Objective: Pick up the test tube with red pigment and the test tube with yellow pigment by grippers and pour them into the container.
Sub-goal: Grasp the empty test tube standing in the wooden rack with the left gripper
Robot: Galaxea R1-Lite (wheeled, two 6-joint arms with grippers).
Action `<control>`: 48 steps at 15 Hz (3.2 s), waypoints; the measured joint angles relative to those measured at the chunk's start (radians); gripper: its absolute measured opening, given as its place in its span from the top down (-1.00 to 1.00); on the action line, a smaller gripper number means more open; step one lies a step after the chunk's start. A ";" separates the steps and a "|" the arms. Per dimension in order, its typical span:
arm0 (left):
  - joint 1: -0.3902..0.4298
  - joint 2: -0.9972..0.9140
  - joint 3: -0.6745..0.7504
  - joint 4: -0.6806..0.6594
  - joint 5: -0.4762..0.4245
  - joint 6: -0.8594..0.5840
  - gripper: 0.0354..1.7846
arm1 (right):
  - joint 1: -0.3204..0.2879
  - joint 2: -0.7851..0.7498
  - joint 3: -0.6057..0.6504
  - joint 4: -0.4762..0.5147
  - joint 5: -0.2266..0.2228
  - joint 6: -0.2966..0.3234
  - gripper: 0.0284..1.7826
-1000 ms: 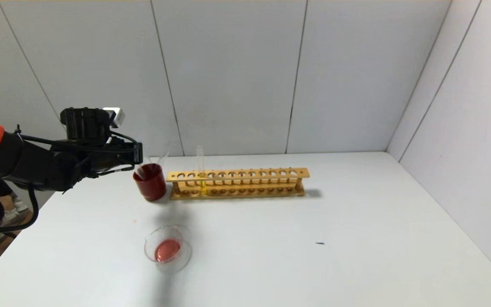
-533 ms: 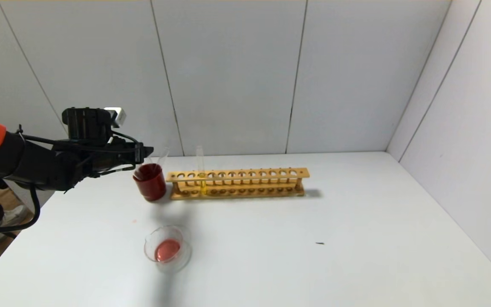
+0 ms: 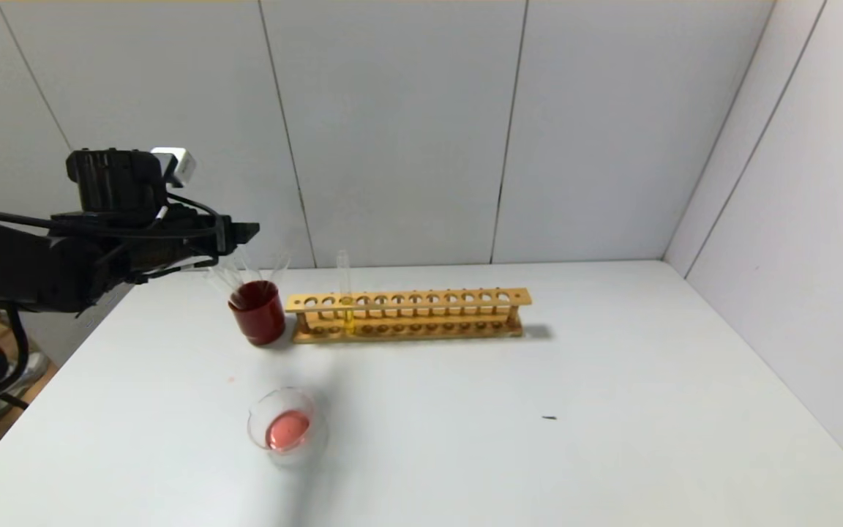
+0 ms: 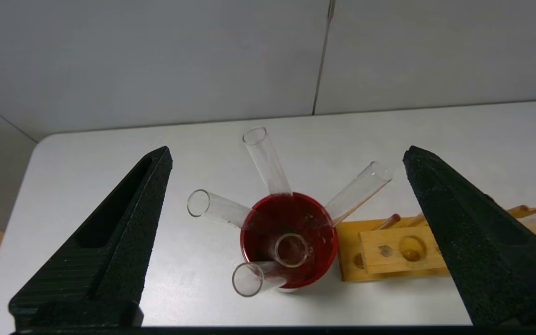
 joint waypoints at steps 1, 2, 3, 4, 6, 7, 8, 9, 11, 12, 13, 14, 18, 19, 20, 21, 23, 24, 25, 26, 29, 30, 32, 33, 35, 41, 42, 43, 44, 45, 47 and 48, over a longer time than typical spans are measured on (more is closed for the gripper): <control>-0.004 -0.029 0.005 0.014 0.001 0.000 -0.96 | 0.000 0.000 0.000 0.000 0.000 0.000 -0.96; -0.011 -0.065 0.013 0.032 0.001 0.001 -0.96 | 0.000 0.000 0.000 0.000 0.000 0.000 -0.96; -0.021 -0.106 0.023 0.053 0.001 0.001 -0.96 | 0.000 0.000 0.000 0.000 0.000 0.000 -0.96; -0.033 -0.146 0.036 0.073 0.002 0.001 -0.96 | 0.000 0.000 0.000 0.000 0.000 0.000 -0.96; -0.056 -0.239 0.079 0.109 0.004 0.000 -0.96 | 0.000 0.000 0.000 0.000 0.000 0.000 -0.96; -0.062 -0.283 0.109 0.119 0.004 0.000 -0.96 | 0.000 0.000 0.000 0.000 0.000 0.000 -0.96; -0.066 -0.327 0.141 0.126 0.004 0.000 -0.96 | 0.000 0.000 0.000 0.000 0.000 0.000 -0.96; -0.068 -0.373 0.174 0.132 0.004 0.001 -0.96 | 0.000 0.000 0.000 0.000 0.000 0.000 -0.96; -0.071 -0.471 0.234 0.158 0.001 0.007 -0.96 | 0.000 0.000 0.000 0.000 0.000 0.000 -0.96; -0.073 -0.515 0.260 0.176 -0.001 0.011 -0.96 | 0.000 0.000 0.000 0.000 0.000 0.000 -0.96; -0.073 -0.556 0.285 0.195 -0.003 0.014 -0.96 | 0.000 0.000 0.000 0.000 0.000 0.000 -0.96; -0.075 -0.588 0.303 0.208 -0.004 0.018 -0.96 | 0.000 0.000 0.000 0.000 0.000 0.000 -0.96; -0.152 -0.649 0.319 0.225 -0.005 0.024 -0.96 | 0.000 0.000 0.000 0.000 0.000 0.000 -0.96; -0.183 -0.651 0.317 0.225 -0.006 0.024 -0.96 | 0.000 0.000 0.000 0.000 0.000 0.000 -0.96; -0.217 -0.649 0.315 0.225 -0.006 0.025 -0.96 | 0.000 0.000 0.000 0.000 0.000 0.000 -0.96; -0.242 -0.640 0.313 0.223 -0.006 0.025 -0.96 | 0.000 0.000 0.000 0.000 0.000 0.000 -0.96; -0.266 -0.598 0.303 0.216 -0.006 0.022 -0.96 | 0.000 0.000 0.000 0.000 0.000 0.000 -0.96; -0.271 -0.568 0.292 0.215 -0.006 0.018 -0.96 | 0.000 0.000 0.000 0.000 0.000 0.000 -0.96; -0.277 -0.536 0.280 0.213 -0.004 0.016 -0.96 | 0.000 0.000 0.000 0.000 0.000 0.000 -0.96; -0.291 -0.500 0.270 0.207 -0.003 0.015 -0.96 | 0.000 0.000 0.000 0.000 0.000 0.000 -0.96; -0.324 -0.380 0.246 0.142 0.000 0.014 -0.96 | 0.000 0.000 0.000 0.000 0.000 0.000 -0.96; -0.328 -0.332 0.235 0.103 0.001 0.012 -0.96 | 0.000 0.000 0.000 0.000 0.000 0.000 -0.96; -0.331 -0.230 0.207 0.019 0.001 0.000 -0.96 | 0.000 0.000 0.000 0.000 0.000 0.000 -0.96; -0.332 -0.181 0.188 -0.014 0.002 -0.009 -0.96 | 0.000 0.000 0.000 0.000 0.000 0.000 -0.96; -0.333 -0.087 0.137 -0.040 0.003 -0.024 -0.96 | 0.000 0.000 0.000 0.000 0.000 0.000 -0.96; -0.328 0.126 -0.060 -0.003 0.008 -0.029 -0.96 | 0.000 0.000 0.000 0.000 0.000 0.000 -0.96; -0.327 0.149 -0.077 -0.001 0.009 -0.029 -0.96 | 0.000 0.000 0.000 0.000 0.000 0.000 -0.96; -0.325 0.170 -0.089 0.000 0.009 -0.029 -0.96 | 0.000 0.000 0.000 0.000 0.000 0.000 -0.96; -0.324 0.189 -0.103 0.000 0.009 -0.029 -0.96 | 0.000 0.000 0.000 0.000 0.000 0.000 -0.96; -0.323 0.205 -0.112 0.000 0.009 -0.029 -0.96 | 0.000 0.000 0.000 0.000 0.000 0.000 -0.96; -0.323 0.230 -0.123 -0.001 0.009 -0.028 -0.96 | 0.000 0.000 0.000 0.000 0.000 0.000 -0.96; -0.323 0.239 -0.127 -0.003 0.010 -0.029 -0.96 | 0.000 0.000 0.000 0.000 0.000 0.000 -0.96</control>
